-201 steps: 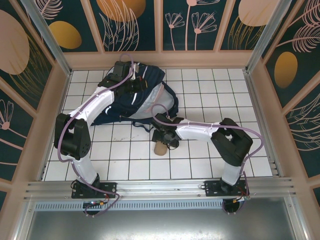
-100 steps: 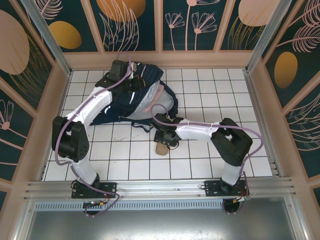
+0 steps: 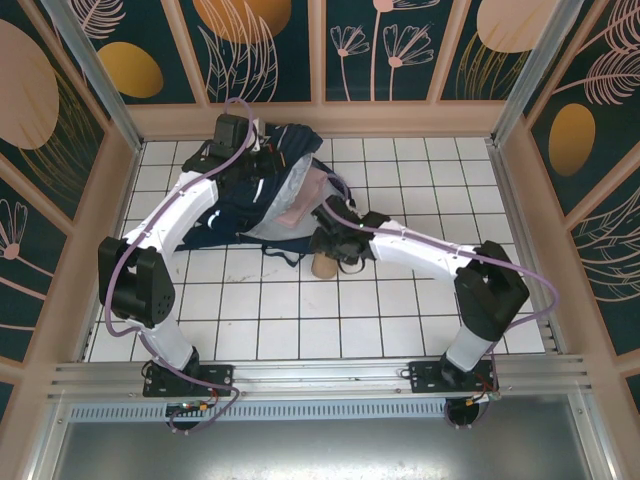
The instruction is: Pack books, pencil case, and school supplies into a backpack
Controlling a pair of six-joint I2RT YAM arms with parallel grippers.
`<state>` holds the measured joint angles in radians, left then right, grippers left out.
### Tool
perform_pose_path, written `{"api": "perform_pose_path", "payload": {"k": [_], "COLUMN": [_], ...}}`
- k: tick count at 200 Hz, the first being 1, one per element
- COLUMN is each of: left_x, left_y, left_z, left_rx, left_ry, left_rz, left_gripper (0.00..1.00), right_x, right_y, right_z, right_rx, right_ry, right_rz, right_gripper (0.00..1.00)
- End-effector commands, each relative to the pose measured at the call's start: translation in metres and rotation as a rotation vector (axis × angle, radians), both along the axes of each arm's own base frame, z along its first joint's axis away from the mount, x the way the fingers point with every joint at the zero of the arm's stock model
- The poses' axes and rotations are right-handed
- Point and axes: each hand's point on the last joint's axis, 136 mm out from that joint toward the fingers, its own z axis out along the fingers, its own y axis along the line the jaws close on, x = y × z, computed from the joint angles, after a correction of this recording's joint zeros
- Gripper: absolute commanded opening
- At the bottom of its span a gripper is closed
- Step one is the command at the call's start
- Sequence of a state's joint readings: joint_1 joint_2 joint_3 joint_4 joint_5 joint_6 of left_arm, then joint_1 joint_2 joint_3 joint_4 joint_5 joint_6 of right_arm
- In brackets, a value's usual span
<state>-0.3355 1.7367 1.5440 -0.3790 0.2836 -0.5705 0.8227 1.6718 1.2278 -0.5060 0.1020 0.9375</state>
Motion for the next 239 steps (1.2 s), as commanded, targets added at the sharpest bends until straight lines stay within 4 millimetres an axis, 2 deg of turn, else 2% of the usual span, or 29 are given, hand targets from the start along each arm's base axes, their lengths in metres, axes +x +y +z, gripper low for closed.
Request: {"api": "perform_pose_path", "payload": {"k": [1,23,43,75,112,113,140,157,185,239], "left_x": [-0.003,-0.003,-0.003,-0.003,-0.003,-0.003,-0.004,-0.004,-0.003,0.002], "left_y": [-0.002,-0.001,-0.002,-0.001,-0.001,-0.001,-0.002,-0.002,-0.001,-0.003], "left_z": [0.075,0.078,0.078,0.079,0.081,0.081,0.079,0.078,0.074,0.066], "left_rx": [-0.101,-0.108,-0.115,-0.120,-0.122,-0.122,-0.125,-0.123,-0.115,-0.114], "left_ry": [-0.142,-0.142,-0.141,-0.140,-0.143,-0.142,-0.135,-0.133,-0.128,-0.117], "left_rz": [-0.009,-0.005,-0.005,-0.005,-0.005,-0.006,-0.008,-0.008,-0.008,-0.010], "left_gripper": [0.00,0.00,0.00,0.00,0.00,0.00,0.00,0.00,0.00,0.00], "right_x": [0.034,0.064,0.089,0.121,0.149,0.149,0.160,0.163,0.161,0.155], "right_y": [0.012,0.023,0.037,0.063,0.089,0.090,0.100,0.101,0.101,0.088], "right_z": [0.034,0.045,0.047,0.038,0.021,0.016,0.000,-0.002,0.011,0.037], "right_rx": [0.093,0.116,0.166,0.237,0.258,0.254,0.261,0.256,0.272,0.288], "right_ry": [-0.084,-0.117,-0.120,-0.092,-0.053,-0.044,-0.011,-0.002,-0.030,-0.091], "right_rz": [0.019,0.021,0.022,0.011,0.006,0.005,0.000,0.000,0.014,0.005], "right_gripper": [0.47,0.47,0.47,0.47,0.50,0.50,0.52,0.64,0.75,0.82]}}
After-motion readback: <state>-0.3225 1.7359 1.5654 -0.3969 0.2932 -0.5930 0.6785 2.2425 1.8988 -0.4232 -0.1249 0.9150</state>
